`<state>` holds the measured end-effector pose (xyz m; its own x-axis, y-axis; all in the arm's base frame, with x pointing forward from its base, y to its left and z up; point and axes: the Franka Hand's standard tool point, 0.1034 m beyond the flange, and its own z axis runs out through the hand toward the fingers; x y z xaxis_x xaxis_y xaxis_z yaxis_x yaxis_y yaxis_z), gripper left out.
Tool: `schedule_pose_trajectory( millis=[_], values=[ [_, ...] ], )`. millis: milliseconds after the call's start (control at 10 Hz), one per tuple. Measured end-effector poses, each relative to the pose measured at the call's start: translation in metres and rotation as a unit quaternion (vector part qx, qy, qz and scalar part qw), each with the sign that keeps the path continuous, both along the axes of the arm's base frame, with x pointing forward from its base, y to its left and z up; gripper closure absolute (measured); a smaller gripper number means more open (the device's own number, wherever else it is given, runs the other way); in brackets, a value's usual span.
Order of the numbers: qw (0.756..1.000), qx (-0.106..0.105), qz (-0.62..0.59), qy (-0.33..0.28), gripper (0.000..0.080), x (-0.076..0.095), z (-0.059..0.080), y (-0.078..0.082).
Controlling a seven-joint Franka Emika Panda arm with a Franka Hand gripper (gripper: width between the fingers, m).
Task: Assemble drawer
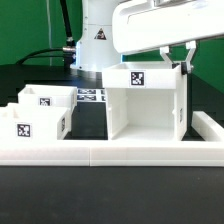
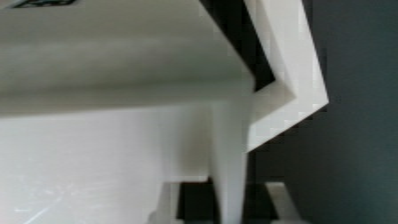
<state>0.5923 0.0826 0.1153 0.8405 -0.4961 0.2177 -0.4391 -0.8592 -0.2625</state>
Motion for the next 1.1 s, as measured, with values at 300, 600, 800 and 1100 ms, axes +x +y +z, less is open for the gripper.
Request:
schedule_pose_trajectory(
  millis=[300, 600, 800, 1100],
  values=[
    [0.996, 0.031, -0.087, -0.012, 0.0755, 0.007, 0.003, -0.003],
    [0.987, 0.059, -0.148, -0.007, 0.0752, 0.007, 0.006, -0.002],
    [0.972, 0.090, -0.215, -0.002, 0.0751, 0.012, 0.007, -0.007],
    [0.949, 0.124, -0.291, 0.002, 0.0744, 0.016, 0.005, -0.006]
  ],
)
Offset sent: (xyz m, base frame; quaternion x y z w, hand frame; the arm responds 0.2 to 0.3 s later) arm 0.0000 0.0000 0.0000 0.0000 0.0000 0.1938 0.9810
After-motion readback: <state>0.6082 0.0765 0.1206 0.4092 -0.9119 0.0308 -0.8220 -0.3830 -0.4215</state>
